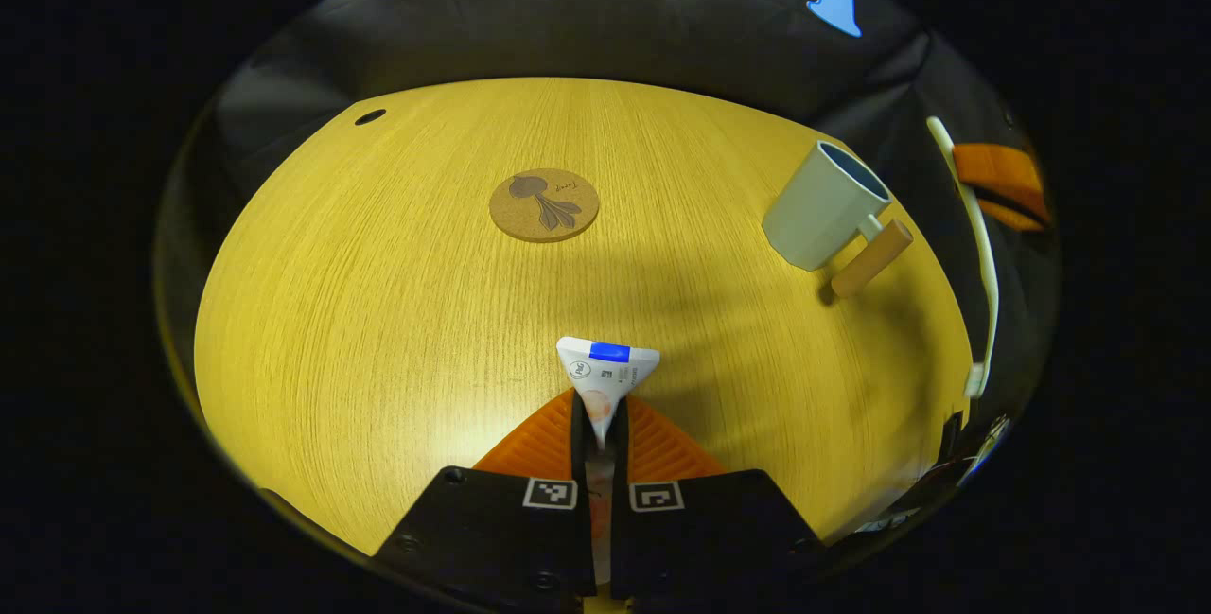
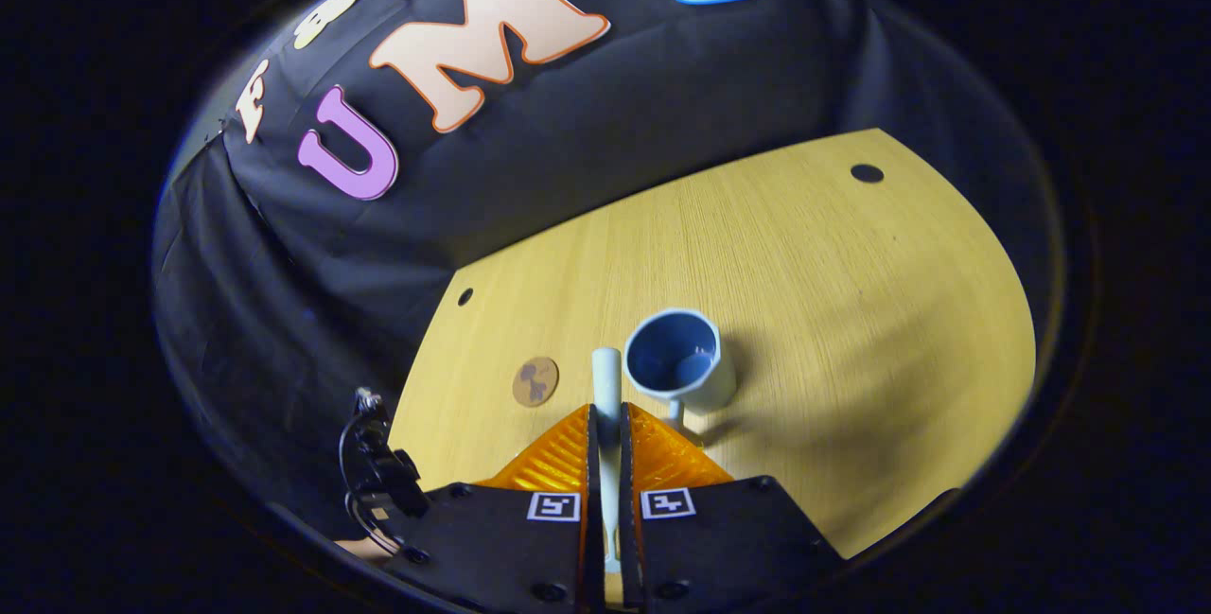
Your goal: Put the toothbrush and toothpaste on the desktop into the cup, then pick up the cup and place it on the coaster on the desktop.
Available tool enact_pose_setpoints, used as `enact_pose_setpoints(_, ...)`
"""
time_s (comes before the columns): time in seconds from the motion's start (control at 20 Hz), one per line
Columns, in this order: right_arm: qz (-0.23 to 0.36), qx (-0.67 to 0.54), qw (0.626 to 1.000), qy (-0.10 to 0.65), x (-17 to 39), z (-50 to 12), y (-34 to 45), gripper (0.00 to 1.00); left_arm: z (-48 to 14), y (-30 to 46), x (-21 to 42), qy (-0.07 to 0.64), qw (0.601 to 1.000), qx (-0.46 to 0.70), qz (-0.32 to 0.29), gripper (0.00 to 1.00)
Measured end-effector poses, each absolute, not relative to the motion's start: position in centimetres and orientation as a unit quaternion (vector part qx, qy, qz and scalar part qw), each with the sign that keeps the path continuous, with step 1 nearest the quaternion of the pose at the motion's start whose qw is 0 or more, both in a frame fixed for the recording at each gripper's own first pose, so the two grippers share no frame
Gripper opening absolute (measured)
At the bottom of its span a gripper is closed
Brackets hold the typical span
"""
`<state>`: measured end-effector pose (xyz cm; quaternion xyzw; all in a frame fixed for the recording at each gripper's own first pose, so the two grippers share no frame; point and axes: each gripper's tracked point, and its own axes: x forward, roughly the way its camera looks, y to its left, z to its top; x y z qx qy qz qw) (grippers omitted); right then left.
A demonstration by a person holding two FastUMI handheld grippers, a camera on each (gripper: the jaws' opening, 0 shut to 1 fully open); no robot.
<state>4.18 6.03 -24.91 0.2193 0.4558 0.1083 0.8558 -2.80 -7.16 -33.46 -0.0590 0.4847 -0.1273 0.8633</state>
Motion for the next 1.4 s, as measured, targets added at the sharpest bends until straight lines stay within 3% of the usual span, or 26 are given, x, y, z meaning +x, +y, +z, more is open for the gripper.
enact_pose_setpoints(0.35, 0.093, 0.206, 0.893, 0.39, 10.6, -22.4, 5.8, 0.09, -33.4, -7.1, -2.8, 0.484, 0.862, -0.081, -0.131, 0.06)
enact_pose_setpoints(0.8, 0.027, 0.172, 0.941, 0.291, 16.6, -22.4, 3.2, 0.09, -33.3, -7.1, -2.8, 0.485, 0.859, -0.082, -0.143, 0.06)
enact_pose_setpoints(1.4, 0.014, 0.109, 0.955, 0.275, 15.7, -27.5, 4.1, 0.09, -33.2, -7.1, -2.7, 0.49, 0.853, -0.084, -0.159, 0.06)
